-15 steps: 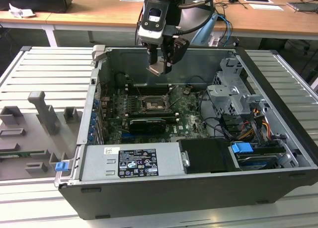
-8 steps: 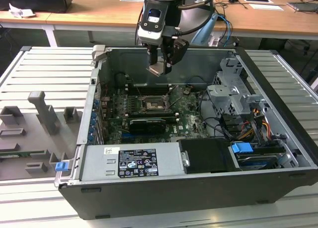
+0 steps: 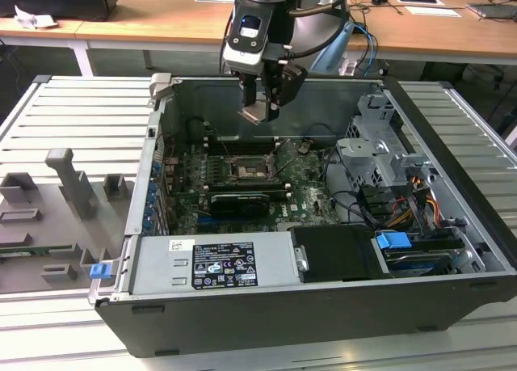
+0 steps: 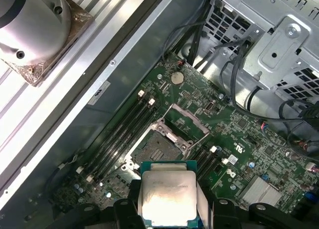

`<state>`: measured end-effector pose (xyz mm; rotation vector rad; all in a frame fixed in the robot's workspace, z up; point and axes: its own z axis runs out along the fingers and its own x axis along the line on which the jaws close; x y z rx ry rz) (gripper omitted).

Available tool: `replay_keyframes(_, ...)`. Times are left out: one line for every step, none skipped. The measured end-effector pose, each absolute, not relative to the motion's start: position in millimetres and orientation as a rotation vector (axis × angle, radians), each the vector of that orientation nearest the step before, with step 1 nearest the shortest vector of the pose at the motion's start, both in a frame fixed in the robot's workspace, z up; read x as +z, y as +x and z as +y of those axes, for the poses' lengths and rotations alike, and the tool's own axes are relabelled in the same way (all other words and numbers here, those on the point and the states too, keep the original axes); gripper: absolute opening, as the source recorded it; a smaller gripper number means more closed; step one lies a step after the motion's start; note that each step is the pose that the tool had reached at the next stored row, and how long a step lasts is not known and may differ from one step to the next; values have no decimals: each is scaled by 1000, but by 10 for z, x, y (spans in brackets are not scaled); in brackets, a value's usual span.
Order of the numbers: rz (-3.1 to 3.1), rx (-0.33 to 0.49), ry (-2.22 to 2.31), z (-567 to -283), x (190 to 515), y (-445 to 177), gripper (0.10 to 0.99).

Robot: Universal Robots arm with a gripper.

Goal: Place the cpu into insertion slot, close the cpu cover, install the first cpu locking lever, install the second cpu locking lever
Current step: 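Place the cpu into insertion slot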

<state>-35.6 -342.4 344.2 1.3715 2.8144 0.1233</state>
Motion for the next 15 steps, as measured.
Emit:
replay_keyframes(2812,123,1376,-3424,3441,-356,525)
replay_keyframes(2808,123,1384,-3424,3437,-356,525)
replay_keyframes(2805,123,1390,-3424,3434,-356,525)
replay_keyframes(2803,123,1394,-3424,3432,-356,525)
replay_keyframes(2801,123,1397,-3424,3431,-356,525)
replay_keyframes(2796,123,1406,-3424,3428,-356,525)
replay_keyframes(2793,123,1413,-3424,3425,-356,525)
replay_keyframes(2790,123,1418,-3424,3423,-356,525)
replay_keyframes(2787,123,1423,-3424,3421,-356,525)
replay_keyframes(2786,123,1425,-3424,3420,-356,525)
replay_keyframes(2784,123,1428,-3424,3419,-356,525)
replay_keyframes(2783,123,1431,-3424,3417,-356,525)
replay_keyframes(2781,123,1434,-3424,3416,-356,525)
replay_keyframes(2778,123,1441,-3424,3414,-356,525)
replay_keyframes(2775,123,1445,-3424,3412,-356,525)
